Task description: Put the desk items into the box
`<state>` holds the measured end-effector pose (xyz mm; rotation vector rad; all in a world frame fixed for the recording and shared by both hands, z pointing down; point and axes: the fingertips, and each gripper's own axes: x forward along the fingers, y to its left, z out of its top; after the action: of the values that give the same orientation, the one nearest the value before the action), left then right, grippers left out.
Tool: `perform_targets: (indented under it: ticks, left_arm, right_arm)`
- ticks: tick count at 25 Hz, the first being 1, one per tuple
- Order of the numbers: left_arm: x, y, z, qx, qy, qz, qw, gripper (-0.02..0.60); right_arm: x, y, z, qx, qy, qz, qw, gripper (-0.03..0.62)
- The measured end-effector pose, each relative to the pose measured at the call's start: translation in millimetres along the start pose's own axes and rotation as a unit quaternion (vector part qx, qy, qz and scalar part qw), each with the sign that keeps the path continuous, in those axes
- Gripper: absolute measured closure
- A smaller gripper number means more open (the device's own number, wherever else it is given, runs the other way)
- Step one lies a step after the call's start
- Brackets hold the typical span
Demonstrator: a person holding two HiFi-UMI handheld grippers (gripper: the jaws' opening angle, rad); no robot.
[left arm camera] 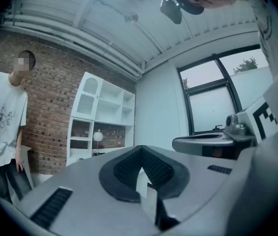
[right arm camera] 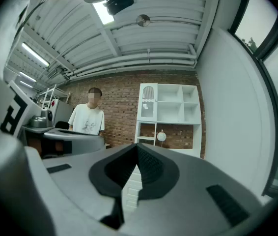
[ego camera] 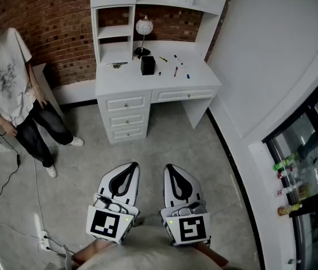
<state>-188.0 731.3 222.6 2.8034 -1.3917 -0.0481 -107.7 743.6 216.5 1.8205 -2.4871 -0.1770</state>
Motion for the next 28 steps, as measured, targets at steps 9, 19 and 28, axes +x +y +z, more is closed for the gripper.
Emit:
perform_targets:
  ticks: [9,19,28]
  left_arm:
    - [3.8,4.6,-6.0,-0.002,0.010,-0.001,0.9999,0.574]
    - [33.0,19.7,-7.0,-0.003,0.002,-0.002,1.0000,0.574]
    - [96.0,46.5,-13.8,-0.002,-0.011,0.001,0.9999,0.574]
  right_arm:
    - [3.4,-6.1,-2.0,0.000,0.003,-0.009,1.000,0.577]
    - [31.1,-38.4,-6.1,0.044,-0.016,-0.028,0.999,0.577]
    - [92.5,-74.1,-7.6,0.034,-0.043,-0.019,0.998,0.577]
